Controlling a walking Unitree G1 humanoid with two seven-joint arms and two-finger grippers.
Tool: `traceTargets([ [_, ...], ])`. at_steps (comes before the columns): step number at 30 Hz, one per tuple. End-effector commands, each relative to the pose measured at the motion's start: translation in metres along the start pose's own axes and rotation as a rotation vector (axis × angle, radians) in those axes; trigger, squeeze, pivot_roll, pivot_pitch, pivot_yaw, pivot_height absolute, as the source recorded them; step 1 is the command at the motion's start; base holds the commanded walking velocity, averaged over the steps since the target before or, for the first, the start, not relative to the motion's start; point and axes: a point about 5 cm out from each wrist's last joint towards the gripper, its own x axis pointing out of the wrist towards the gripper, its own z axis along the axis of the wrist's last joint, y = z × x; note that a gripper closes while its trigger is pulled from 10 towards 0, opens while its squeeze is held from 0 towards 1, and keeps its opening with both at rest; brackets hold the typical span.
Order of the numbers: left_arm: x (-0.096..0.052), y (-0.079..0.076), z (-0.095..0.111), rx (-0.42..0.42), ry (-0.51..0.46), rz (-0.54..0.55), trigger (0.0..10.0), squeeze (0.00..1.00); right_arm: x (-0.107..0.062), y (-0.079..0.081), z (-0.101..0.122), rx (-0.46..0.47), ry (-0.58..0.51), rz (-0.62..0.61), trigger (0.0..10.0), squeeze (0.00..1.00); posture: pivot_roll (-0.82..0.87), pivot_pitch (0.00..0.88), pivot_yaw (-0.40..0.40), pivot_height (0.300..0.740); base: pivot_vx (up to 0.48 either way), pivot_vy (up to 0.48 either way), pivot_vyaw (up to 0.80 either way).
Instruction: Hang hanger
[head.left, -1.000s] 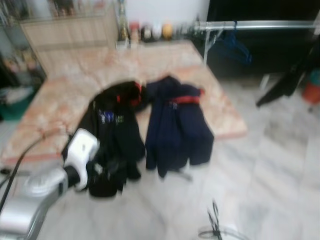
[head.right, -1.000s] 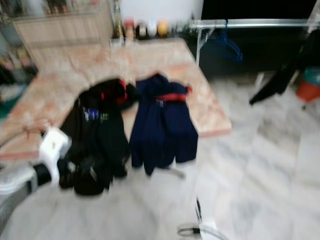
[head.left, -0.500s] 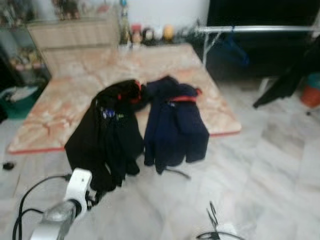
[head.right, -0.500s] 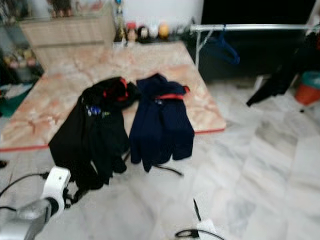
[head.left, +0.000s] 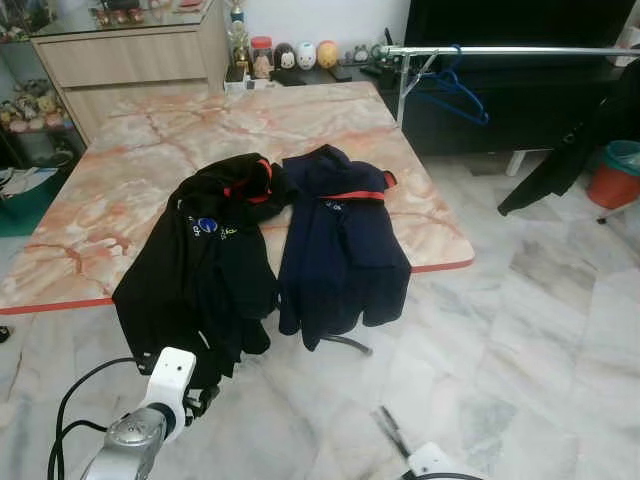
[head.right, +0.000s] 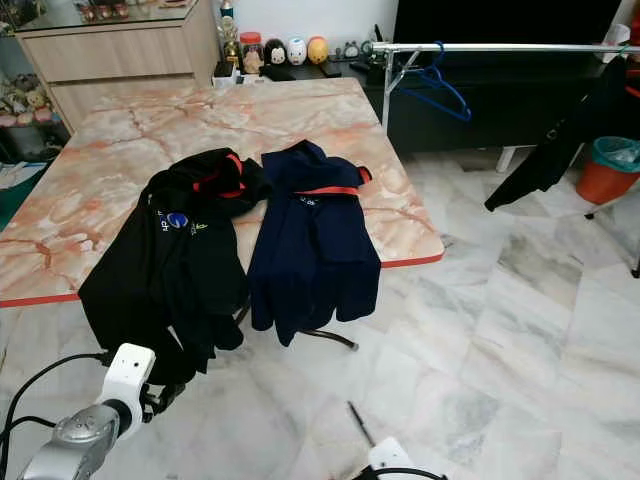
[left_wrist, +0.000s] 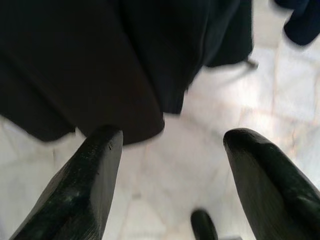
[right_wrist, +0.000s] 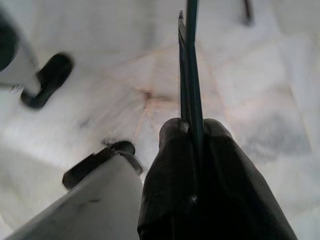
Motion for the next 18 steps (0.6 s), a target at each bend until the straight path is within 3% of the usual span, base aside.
traceTargets([
  [1, 0.002, 0.001, 0.011, 0.022, -0.050, -0.018, 10.0, 0.00, 0.000, 0.002, 0.000, -0.096, 0.018, 0.056, 10.0, 0.00, 0.05, 0.000, 0.014, 0.740, 0.000, 0.000, 0.00],
  [6, 0.000, 0.001, 0.021, 0.045, -0.102, -0.077, 10.0, 0.00, 0.000, 0.006, 0.003, -0.105, -0.006, 0.113, 10.0, 0.00, 0.05, 0.000, 0.017, 0.740, 0.000, 0.000, 0.00],
  [8, -0.003, -0.002, 0.022, 0.046, -0.114, -0.147, 10.0, 0.00, 0.000, 0.010, 0.005, -0.169, -0.013, 0.176, 10.0, 0.00, 0.05, 0.000, 0.017, 0.740, 0.000, 0.000, 0.00],
  [10, -0.005, -0.003, 0.021, 0.061, -0.107, -0.185, 10.0, 0.00, -0.012, -0.038, 0.030, -0.186, -0.188, 0.247, 10.0, 0.00, 0.05, 0.000, 0.018, 0.740, 0.000, 0.000, 0.00],
  [12, -0.009, -0.004, 0.019, 0.085, -0.105, -0.248, 10.0, 0.00, -0.033, -0.067, 0.041, -0.253, -0.282, 0.356, 10.0, 0.00, 0.05, 0.000, 0.019, 0.740, 0.000, 0.000, 0.00],
  [13, -0.009, -0.004, 0.019, 0.085, -0.105, -0.248, 10.0, 0.00, -0.033, -0.067, 0.041, -0.253, -0.282, 0.356, 10.0, 0.00, 0.05, 0.000, 0.019, 0.740, 0.000, 0.000, 0.00],
  [15, -0.012, -0.002, 0.016, 0.110, -0.098, -0.279, 10.0, 0.00, -0.048, -0.075, 0.048, -0.312, -0.304, 0.407, 10.0, 0.00, 0.05, 0.000, 0.020, 0.740, 0.000, 0.000, 0.00],
  [18, -0.013, 0.000, 0.015, 0.109, -0.094, -0.280, 10.0, 0.00, -0.052, -0.080, 0.049, -0.329, -0.291, 0.404, 10.0, 0.00, 0.05, 0.000, 0.019, 0.740, 0.000, 0.000, 0.00],
])
